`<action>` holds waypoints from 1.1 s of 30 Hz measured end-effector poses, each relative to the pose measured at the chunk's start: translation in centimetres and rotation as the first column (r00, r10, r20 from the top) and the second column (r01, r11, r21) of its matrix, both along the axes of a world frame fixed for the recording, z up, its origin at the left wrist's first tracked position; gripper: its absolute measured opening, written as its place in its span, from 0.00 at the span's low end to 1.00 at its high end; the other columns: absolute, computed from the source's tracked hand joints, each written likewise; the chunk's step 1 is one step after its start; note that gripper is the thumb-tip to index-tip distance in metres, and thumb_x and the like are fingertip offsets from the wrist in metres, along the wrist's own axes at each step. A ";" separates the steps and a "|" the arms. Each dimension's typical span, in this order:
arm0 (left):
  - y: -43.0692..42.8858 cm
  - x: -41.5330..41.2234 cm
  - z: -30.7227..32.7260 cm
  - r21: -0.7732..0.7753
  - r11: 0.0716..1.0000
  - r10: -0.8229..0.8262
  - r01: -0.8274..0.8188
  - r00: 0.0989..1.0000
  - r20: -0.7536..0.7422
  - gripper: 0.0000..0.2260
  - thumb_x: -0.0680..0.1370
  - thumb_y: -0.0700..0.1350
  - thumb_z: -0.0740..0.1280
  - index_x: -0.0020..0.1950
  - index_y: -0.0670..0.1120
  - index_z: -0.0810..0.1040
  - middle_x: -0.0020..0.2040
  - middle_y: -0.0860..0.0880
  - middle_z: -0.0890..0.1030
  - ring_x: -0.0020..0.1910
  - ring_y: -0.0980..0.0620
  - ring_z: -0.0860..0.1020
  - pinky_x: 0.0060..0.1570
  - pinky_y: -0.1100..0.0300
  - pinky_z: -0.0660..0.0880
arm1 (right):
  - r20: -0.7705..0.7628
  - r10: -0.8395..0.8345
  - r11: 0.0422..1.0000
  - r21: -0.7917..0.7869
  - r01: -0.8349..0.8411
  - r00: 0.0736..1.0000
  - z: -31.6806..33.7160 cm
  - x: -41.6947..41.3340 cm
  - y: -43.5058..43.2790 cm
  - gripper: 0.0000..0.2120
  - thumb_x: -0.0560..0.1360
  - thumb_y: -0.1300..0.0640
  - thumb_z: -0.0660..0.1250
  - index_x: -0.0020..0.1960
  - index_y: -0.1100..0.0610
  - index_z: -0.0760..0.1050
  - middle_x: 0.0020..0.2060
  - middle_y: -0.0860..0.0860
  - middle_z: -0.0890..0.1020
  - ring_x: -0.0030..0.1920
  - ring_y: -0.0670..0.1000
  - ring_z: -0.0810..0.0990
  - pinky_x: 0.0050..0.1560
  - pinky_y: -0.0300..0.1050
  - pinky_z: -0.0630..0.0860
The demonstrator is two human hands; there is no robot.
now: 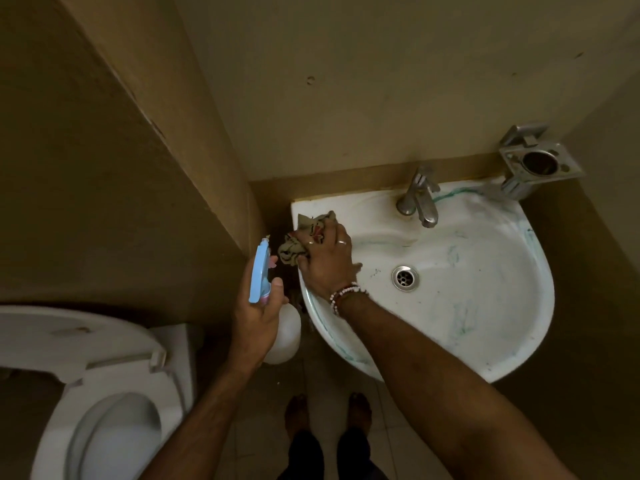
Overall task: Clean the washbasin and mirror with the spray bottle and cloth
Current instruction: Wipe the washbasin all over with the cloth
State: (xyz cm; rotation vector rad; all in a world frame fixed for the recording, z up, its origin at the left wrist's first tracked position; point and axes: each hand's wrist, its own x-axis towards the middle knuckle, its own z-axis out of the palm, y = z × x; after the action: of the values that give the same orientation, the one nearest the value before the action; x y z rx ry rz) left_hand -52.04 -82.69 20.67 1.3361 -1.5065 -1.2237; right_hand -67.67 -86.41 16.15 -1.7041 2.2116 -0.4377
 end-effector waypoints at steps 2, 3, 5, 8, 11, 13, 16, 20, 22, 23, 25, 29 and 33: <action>0.6 0.3 0.0 0.001 1.000 0.003 -0.003 1.000 0.009 0.21 0.79 0.40 0.63 0.72 0.43 0.65 0.56 0.35 0.77 0.41 0.48 0.78 0.40 0.72 0.74 | -0.008 0.019 1.000 -0.011 -0.019 1.000 0.8 0.8 1.3 0.24 0.76 0.49 0.64 0.71 0.43 0.69 0.76 0.60 0.57 0.74 0.64 0.56 0.72 0.65 0.58; 0.8 0.5 -0.1 0.010 1.000 0.009 -0.009 1.000 0.013 0.21 0.79 0.40 0.63 0.72 0.43 0.64 0.57 0.35 0.77 0.41 0.48 0.78 0.41 0.72 0.75 | -0.015 0.019 1.000 -0.013 -0.019 1.000 1.0 1.3 2.0 0.23 0.76 0.49 0.65 0.71 0.43 0.70 0.76 0.60 0.58 0.74 0.64 0.57 0.71 0.66 0.60; 1.4 1.0 -0.4 0.023 0.999 0.028 -0.029 1.000 0.011 0.22 0.79 0.41 0.63 0.73 0.44 0.63 0.59 0.38 0.77 0.45 0.44 0.79 0.44 0.68 0.77 | -0.036 0.014 1.000 -0.011 -0.014 0.999 1.1 2.1 3.2 0.22 0.76 0.50 0.66 0.69 0.42 0.71 0.76 0.59 0.59 0.74 0.64 0.59 0.69 0.67 0.62; 2.0 1.8 -0.7 0.025 0.999 0.039 -0.040 0.999 0.028 0.24 0.78 0.49 0.63 0.72 0.46 0.65 0.64 0.45 0.76 0.54 0.35 0.78 0.56 0.45 0.78 | -0.028 0.021 1.000 0.014 -0.021 0.999 0.3 3.2 5.0 0.20 0.75 0.51 0.66 0.68 0.43 0.73 0.75 0.60 0.61 0.71 0.65 0.63 0.67 0.67 0.65; 2.5 2.1 -0.8 0.033 0.998 0.048 -0.048 0.999 0.016 0.26 0.75 0.55 0.63 0.71 0.48 0.66 0.64 0.46 0.77 0.56 0.33 0.77 0.57 0.42 0.77 | -0.054 0.031 0.999 0.016 -0.030 0.998 -0.5 3.6 5.9 0.22 0.74 0.52 0.67 0.67 0.43 0.72 0.73 0.61 0.64 0.68 0.66 0.67 0.64 0.69 0.69; 2.7 2.2 -0.7 0.036 0.998 0.043 -0.043 0.999 0.009 0.23 0.75 0.56 0.62 0.70 0.57 0.66 0.64 0.45 0.76 0.56 0.34 0.77 0.57 0.44 0.77 | -0.104 0.042 0.998 0.056 -0.036 0.994 -0.4 3.7 5.6 0.23 0.75 0.51 0.67 0.70 0.43 0.69 0.73 0.60 0.63 0.69 0.65 0.66 0.62 0.67 0.69; 2.6 2.4 -0.7 0.030 0.999 0.018 -0.018 1.000 0.004 0.22 0.75 0.56 0.63 0.68 0.64 0.64 0.62 0.40 0.77 0.57 0.35 0.77 0.58 0.43 0.76 | -0.096 0.022 0.997 0.074 -0.015 0.995 0.2 4.3 3.9 0.24 0.77 0.52 0.66 0.71 0.45 0.66 0.72 0.60 0.61 0.70 0.65 0.63 0.58 0.63 0.76; 2.1 2.5 -0.6 0.030 0.999 -0.017 0.018 0.999 -0.036 0.21 0.79 0.45 0.64 0.68 0.62 0.64 0.58 0.33 0.77 0.58 0.35 0.76 0.58 0.54 0.75 | -0.109 -0.030 0.995 0.092 0.040 0.994 0.4 4.9 2.0 0.23 0.77 0.57 0.64 0.71 0.46 0.66 0.71 0.61 0.60 0.72 0.67 0.59 0.57 0.62 0.77; 1.9 2.7 -0.6 0.022 0.999 -0.040 0.041 0.998 -0.045 0.20 0.79 0.44 0.63 0.69 0.58 0.64 0.58 0.33 0.77 0.58 0.35 0.76 0.58 0.55 0.75 | -0.124 -0.033 0.994 0.099 0.046 0.992 0.3 5.0 1.9 0.23 0.78 0.58 0.63 0.71 0.46 0.66 0.71 0.61 0.60 0.72 0.67 0.59 0.57 0.61 0.77; 2.0 2.9 -0.5 0.017 0.999 -0.043 0.044 0.998 -0.048 0.20 0.79 0.45 0.63 0.69 0.59 0.63 0.59 0.33 0.77 0.58 0.36 0.77 0.58 0.53 0.76 | -0.128 -0.034 0.994 0.098 0.047 0.991 0.2 5.0 2.0 0.23 0.78 0.57 0.63 0.71 0.46 0.66 0.72 0.61 0.60 0.72 0.67 0.59 0.57 0.61 0.77; 2.2 3.3 -0.3 0.003 0.999 -0.041 0.042 0.998 -0.051 0.20 0.78 0.48 0.63 0.67 0.64 0.63 0.58 0.34 0.77 0.57 0.37 0.77 0.58 0.51 0.77 | -0.136 -0.046 0.994 0.094 0.059 0.990 0.1 5.0 2.2 0.23 0.77 0.56 0.65 0.71 0.46 0.67 0.71 0.60 0.61 0.72 0.67 0.60 0.56 0.61 0.78; 2.8 4.2 -0.5 -0.009 0.999 -0.042 0.042 0.998 -0.047 0.19 0.76 0.54 0.63 0.64 0.69 0.65 0.58 0.36 0.77 0.55 0.37 0.78 0.55 0.51 0.78 | -0.136 -0.078 0.991 0.098 0.092 0.988 0.3 5.4 3.7 0.22 0.78 0.55 0.63 0.71 0.45 0.66 0.70 0.60 0.62 0.70 0.66 0.62 0.56 0.62 0.77; 4.0 4.6 -0.7 -0.016 0.999 -0.044 0.044 0.999 -0.024 0.20 0.75 0.56 0.63 0.64 0.71 0.65 0.58 0.38 0.78 0.54 0.38 0.79 0.55 0.47 0.78 | -0.132 -0.097 0.991 0.080 0.108 0.987 -0.1 5.5 6.3 0.20 0.78 0.50 0.63 0.68 0.42 0.65 0.66 0.59 0.65 0.64 0.63 0.68 0.56 0.68 0.75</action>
State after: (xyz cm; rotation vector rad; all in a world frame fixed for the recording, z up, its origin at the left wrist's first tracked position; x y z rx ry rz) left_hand -47.48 -78.69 19.97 1.2798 -1.5328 -1.2488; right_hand -62.16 -80.10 16.07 -1.6207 2.3799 -0.2582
